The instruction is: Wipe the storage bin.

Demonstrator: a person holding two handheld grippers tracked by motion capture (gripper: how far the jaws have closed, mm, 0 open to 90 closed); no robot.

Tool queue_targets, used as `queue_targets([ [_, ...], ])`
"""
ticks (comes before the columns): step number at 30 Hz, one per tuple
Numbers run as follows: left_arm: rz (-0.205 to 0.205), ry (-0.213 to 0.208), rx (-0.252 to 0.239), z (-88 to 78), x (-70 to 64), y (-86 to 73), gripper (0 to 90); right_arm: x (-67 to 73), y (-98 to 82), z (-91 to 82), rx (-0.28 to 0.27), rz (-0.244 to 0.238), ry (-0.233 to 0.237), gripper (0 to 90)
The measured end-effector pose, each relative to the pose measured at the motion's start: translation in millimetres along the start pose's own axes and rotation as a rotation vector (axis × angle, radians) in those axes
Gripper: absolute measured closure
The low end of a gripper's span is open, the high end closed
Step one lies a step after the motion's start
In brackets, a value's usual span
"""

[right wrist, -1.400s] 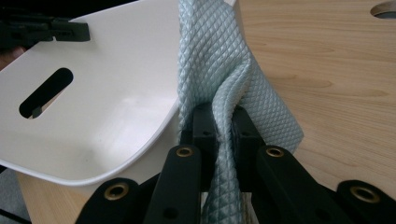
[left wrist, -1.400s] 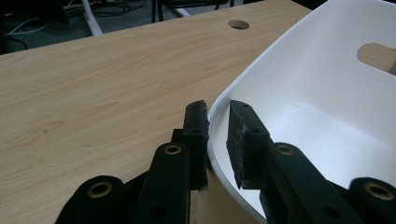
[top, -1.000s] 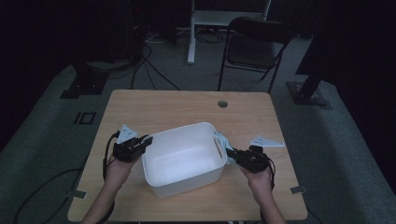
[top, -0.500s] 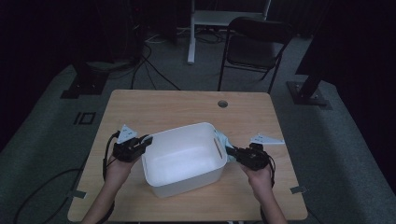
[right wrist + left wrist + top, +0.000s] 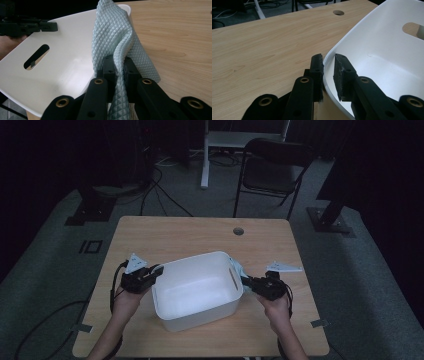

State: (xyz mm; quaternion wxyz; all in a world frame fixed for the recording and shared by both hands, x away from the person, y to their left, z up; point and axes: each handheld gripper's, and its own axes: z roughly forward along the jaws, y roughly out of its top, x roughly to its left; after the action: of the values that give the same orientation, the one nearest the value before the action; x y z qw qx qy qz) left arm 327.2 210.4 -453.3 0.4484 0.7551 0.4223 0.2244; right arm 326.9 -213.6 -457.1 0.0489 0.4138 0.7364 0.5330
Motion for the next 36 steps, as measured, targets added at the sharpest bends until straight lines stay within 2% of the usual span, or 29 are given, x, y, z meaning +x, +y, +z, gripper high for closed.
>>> queue_targets([
  [4,-0.003,0.0,-0.002,0.0,0.2,-0.3,77.9,-3.9,-5.9,8.3,0.028,0.012,-0.007,84.0],
  [6,-0.002,-0.003,-0.002,0.2,0.4,-0.1,77.9,-7.6,-7.8,8.3,0.031,0.03,0.01,84.0],
  [11,0.0,-0.007,-0.001,0.2,0.6,-0.1,78.0,-5.6,1.9,4.3,0.008,0.004,0.012,83.9],
  [14,0.0,-0.005,-0.001,0.2,0.3,0.0,78.0,-6.1,5.8,8.1,0.029,-0.013,0.002,84.0],
  [21,0.001,-0.004,0.001,0.3,0.2,0.2,77.9,-15.4,-3.1,18.8,0.077,0.014,0.012,84.0],
  [27,0.002,-0.003,0.002,0.5,-0.1,0.4,77.9,-15.1,4.8,12.0,0.039,0.005,0.043,83.9],
  [30,-0.001,0.0,0.0,0.6,-0.4,0.3,78.0,-14.9,4.7,15.0,0.05,0.0,0.039,84.0],
  [33,-0.001,-0.001,0.0,0.6,-0.3,0.2,78.0,-20.2,-1.9,21.3,0.066,0.028,0.043,84.0],
  [36,0.004,-0.004,0.002,0.5,-0.2,0.4,78.0,-21.6,-1.7,20.8,0.069,0.028,0.047,83.9],
])
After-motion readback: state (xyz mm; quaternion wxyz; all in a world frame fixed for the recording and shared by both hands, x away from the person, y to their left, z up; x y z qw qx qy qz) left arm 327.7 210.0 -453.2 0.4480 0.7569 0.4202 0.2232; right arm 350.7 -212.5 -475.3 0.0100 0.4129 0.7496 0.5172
